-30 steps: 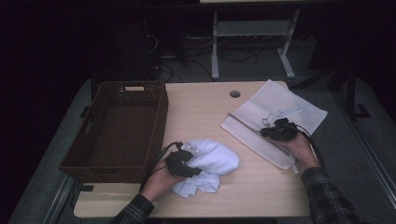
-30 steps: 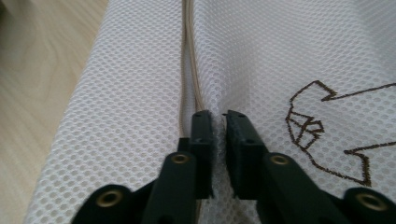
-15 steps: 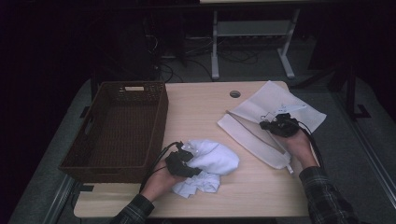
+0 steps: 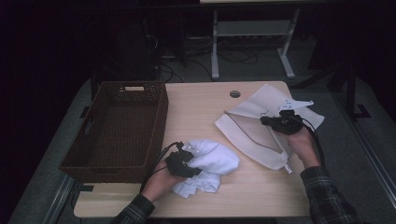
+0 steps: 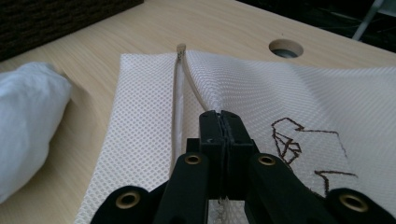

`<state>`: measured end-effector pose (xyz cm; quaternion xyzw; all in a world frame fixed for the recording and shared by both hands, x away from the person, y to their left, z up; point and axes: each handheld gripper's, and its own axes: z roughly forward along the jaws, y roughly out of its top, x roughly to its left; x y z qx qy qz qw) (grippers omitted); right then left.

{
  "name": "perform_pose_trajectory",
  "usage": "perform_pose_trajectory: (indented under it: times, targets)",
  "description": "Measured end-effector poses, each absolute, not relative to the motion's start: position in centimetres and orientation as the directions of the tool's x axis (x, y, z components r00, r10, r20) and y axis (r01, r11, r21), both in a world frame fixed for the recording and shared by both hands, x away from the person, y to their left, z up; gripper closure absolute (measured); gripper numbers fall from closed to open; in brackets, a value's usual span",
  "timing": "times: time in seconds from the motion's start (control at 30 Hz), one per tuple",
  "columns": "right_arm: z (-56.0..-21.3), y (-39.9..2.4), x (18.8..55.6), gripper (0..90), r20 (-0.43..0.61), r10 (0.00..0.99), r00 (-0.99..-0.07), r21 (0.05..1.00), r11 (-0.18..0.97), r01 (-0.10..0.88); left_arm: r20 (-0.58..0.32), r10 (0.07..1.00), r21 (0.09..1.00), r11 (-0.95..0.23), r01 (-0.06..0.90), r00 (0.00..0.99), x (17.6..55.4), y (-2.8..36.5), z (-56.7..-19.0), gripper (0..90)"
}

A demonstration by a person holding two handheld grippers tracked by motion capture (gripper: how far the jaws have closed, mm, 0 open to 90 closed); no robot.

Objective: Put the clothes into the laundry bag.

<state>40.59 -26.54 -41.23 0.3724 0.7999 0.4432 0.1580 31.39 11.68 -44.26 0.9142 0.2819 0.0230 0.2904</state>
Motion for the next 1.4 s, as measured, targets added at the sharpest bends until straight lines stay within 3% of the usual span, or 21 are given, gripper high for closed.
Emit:
perform_pose_trajectory:
  times: [0.57,0.83,1.4]
  targets:
    - [-37.7,-25.2,40.2,88.5,0.063,0.731,-0.68,0.87,0.293,0.396,-0.133,0.531,0.54,-0.669,0.511,0.837,31.3,12.1,-43.4,67.9]
    - [-38.1,-25.1,40.5,88.5,0.064,0.723,-0.688,0.861,0.308,0.404,-0.166,0.527,0.581,-0.631,0.514,0.834,31.3,13.2,-41.4,68.2]
    - [-38.6,-24.9,40.4,88.5,0.068,0.702,-0.709,0.849,0.332,0.411,-0.118,0.484,0.619,-0.647,0.445,0.867,31.8,10.8,-38.2,68.2]
